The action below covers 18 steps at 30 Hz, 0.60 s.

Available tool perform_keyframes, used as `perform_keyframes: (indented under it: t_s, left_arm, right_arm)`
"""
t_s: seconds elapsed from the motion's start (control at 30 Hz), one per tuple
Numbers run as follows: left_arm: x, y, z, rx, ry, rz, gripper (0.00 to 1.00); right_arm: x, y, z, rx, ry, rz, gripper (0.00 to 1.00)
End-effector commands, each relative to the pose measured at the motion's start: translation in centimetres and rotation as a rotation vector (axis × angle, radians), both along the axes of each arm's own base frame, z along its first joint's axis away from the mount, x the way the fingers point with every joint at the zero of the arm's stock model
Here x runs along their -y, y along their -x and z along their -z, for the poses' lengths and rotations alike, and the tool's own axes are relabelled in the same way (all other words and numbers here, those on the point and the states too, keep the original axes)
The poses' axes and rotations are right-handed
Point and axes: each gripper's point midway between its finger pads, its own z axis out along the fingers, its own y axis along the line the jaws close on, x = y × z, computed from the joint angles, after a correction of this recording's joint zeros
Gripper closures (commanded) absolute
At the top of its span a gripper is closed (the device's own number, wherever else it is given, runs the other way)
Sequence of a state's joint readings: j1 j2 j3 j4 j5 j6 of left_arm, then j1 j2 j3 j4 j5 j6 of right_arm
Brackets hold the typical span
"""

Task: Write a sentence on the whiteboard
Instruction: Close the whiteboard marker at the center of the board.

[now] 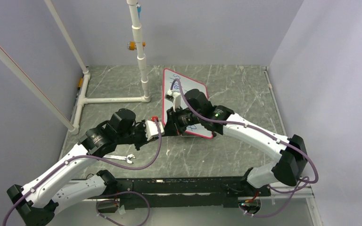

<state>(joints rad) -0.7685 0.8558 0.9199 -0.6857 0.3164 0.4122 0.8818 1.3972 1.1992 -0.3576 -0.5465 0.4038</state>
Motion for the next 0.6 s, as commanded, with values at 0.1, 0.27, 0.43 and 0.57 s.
perform_keyframes:
  t_s: [0.1, 0.27, 0.43, 0.57]
  left_arm:
    - [4.5, -0.6, -9.8, 0.239, 0.327, 0.133, 1.00]
    - [4.4, -0.5, -9.8, 0.235, 0.318, 0.133, 1.00]
    - [4.1, -0.5, -9.2, 0.224, 0.291, 0.130, 1.00]
    - [3.9, -0.1, -9.0, 0.211, 0.271, 0.144, 0.95]
  right_arm:
    - [-4.3, 2.6, -1.9, 0.016, -0.088, -0.100, 1.00]
    - [-3.9, 2.2, -2.2, 0.051, -0.071, -0.079, 1.00]
    - [-2.9, 1.8, -2.6, 0.106, -0.044, -0.057, 1.00]
    - [-1.3, 1.4, -3.3, 0.170, -0.022, -0.029, 1.00]
